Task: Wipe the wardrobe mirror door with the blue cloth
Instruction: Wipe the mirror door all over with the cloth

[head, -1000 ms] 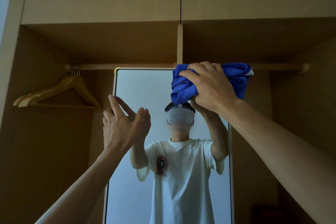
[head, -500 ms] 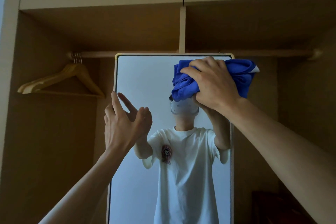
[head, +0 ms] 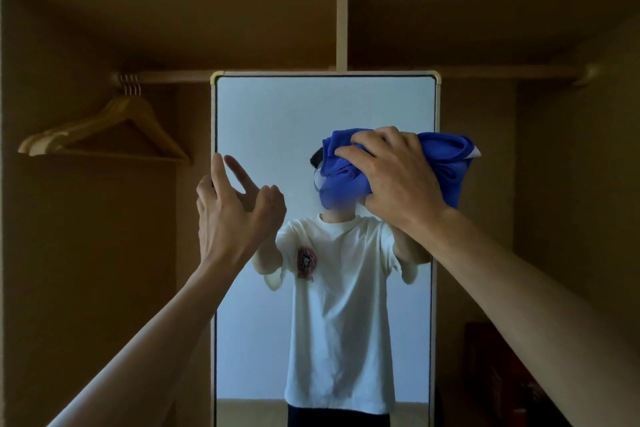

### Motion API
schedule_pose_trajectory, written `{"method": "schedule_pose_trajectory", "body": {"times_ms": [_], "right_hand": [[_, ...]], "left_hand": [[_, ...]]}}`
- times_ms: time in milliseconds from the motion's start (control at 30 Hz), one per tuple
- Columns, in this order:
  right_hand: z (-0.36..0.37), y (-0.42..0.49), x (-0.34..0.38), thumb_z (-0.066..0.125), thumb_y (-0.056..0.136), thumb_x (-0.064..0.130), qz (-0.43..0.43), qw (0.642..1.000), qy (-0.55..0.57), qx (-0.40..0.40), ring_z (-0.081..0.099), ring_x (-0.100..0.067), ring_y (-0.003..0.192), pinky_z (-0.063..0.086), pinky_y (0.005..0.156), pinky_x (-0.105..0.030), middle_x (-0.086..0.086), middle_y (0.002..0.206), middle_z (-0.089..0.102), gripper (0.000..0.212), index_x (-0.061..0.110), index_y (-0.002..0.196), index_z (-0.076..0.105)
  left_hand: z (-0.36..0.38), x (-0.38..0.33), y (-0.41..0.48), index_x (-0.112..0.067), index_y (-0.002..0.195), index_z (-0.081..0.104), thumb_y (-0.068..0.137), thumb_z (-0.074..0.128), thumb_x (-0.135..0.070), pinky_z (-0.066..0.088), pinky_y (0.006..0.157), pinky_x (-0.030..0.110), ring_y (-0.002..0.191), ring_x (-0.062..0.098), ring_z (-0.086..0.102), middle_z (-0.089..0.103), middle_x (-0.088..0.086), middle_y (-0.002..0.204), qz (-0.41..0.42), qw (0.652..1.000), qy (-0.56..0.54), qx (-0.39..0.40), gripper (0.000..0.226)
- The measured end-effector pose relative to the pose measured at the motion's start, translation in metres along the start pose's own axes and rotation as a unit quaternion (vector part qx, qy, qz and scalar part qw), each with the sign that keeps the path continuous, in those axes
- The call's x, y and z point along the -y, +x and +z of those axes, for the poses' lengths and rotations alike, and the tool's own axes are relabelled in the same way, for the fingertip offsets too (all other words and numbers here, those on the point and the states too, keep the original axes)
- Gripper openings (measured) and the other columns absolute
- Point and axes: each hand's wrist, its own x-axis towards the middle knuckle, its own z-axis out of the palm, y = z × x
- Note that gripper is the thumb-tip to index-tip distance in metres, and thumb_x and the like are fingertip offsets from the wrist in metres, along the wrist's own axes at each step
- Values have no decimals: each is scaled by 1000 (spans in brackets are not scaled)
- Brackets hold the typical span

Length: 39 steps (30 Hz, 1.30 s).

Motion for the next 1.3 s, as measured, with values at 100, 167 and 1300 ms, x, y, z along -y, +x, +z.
{"method": "schedule_pose_trajectory", "body": {"times_ms": [100,167,1300], "right_hand": [[-1,-5,6,79,68,31,6,1000,3,12,51,-28,115,37,95,-44,1,129,58,65,24,129,61],[0,-12,13,78,71,27,9,1000,4,15,51,-29,115,37,95,-44,1,130,58,60,24,129,61],[31,-208,128,64,77,5,50,979,71,184,44,-29,133,29,110,-45,-2,147,51,67,21,142,55]], "left_hand": [[-2,-1,-2,-30,161,9,84,51,-61,42,109,61,146,34,30,24,12,162,6,1000,-1,3,93],[-3,-4,-5,-25,160,12,84,51,-58,34,115,61,148,37,24,21,16,163,21,1000,20,-7,91],[41,70,-200,2,152,40,86,75,-25,44,112,43,143,26,33,44,18,153,238,938,53,246,79]]}}
